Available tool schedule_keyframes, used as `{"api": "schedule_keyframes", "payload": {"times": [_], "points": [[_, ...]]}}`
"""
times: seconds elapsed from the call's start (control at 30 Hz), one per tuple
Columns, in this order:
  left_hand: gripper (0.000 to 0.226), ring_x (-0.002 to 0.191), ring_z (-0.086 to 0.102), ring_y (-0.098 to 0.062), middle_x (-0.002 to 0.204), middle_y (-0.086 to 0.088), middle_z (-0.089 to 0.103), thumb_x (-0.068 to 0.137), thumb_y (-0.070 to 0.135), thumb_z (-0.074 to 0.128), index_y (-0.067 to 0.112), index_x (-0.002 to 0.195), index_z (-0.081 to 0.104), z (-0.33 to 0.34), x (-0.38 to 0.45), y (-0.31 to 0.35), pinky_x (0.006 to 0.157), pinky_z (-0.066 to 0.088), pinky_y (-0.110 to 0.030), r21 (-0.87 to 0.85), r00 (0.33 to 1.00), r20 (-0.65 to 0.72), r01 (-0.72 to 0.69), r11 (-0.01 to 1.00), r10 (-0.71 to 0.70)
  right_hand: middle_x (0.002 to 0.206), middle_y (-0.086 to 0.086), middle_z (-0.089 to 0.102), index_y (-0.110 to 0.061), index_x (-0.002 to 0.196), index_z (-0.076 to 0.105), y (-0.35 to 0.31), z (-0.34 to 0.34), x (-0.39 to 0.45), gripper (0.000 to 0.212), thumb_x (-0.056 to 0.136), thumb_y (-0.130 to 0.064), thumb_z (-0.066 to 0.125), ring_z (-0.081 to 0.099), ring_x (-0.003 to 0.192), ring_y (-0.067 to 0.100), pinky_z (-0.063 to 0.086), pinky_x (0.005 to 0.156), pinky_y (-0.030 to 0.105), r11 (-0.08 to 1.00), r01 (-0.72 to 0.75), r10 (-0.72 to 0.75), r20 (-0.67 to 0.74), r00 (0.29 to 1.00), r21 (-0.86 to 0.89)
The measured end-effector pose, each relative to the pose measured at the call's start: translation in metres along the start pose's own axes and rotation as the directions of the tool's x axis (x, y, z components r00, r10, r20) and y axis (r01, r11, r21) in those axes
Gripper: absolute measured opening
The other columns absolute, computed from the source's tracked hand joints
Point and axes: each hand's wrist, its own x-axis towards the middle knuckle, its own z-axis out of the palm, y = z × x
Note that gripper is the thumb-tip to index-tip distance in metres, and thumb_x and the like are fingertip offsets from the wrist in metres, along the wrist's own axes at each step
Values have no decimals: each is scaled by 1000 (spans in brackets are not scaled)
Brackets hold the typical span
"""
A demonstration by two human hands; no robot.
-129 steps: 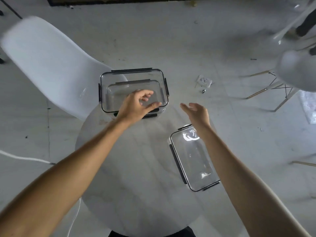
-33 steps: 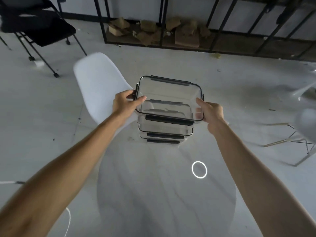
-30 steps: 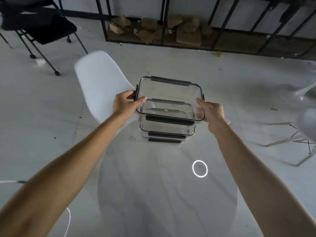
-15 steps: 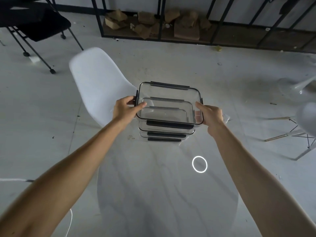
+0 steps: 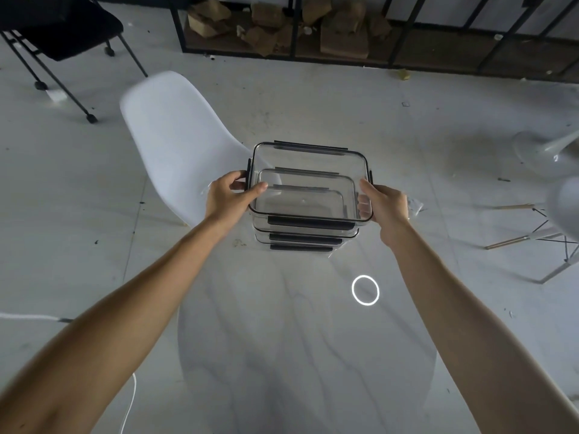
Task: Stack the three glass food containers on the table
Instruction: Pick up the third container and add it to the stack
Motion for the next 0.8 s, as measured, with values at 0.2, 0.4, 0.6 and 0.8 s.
{"api": "schedule_keyframes", "payload": {"times": [0.2, 0.4, 0.6, 0.8], "points": [[51, 99, 76, -23, 104, -3, 78, 86, 58, 72, 17, 116, 73, 3, 0, -5, 85, 64, -41, -174, 995, -4, 95, 980, -98, 84, 9, 59, -20, 88, 66, 13, -3, 8, 51, 80, -70, 70, 57, 77, 22, 61, 82, 44, 999, -42, 42, -13, 999, 29], [48, 94, 63, -22, 103, -4, 65, 96, 60, 57, 15, 111, 68, 1, -2, -46, 86, 56, -37, -317, 932, 55, 356, 879, -357, 148, 31, 59, -14, 113, 69, 58, -6, 13, 59, 100, -68, 49, 56, 136, 49, 41, 120, 55, 968, -240, 240, 7, 971, 68], [52, 99, 62, -22, 109, 1, 62, 97, 62, 54, 20, 126, 62, 15, -12, -77, 96, 52, -38, -232, 892, 208, 444, 865, -402, 123, 11, 69, -19, 112, 70, 90, -4, 12, 55, 97, -68, 53, 66, 102, 30, 54, 95, 39, 948, -318, 310, 190, 931, 9], [27, 100, 64, -25, 89, 1, 62, 104, 46, 52, 23, 95, 62, 30, -18, -74, 94, 50, -37, -276, 887, 240, 452, 848, -395, 100, 11, 67, -18, 83, 70, 89, 2, 11, 46, 75, -63, 63, 62, 88, 29, 58, 94, 42, 966, -257, 246, 193, 950, 33]]}}
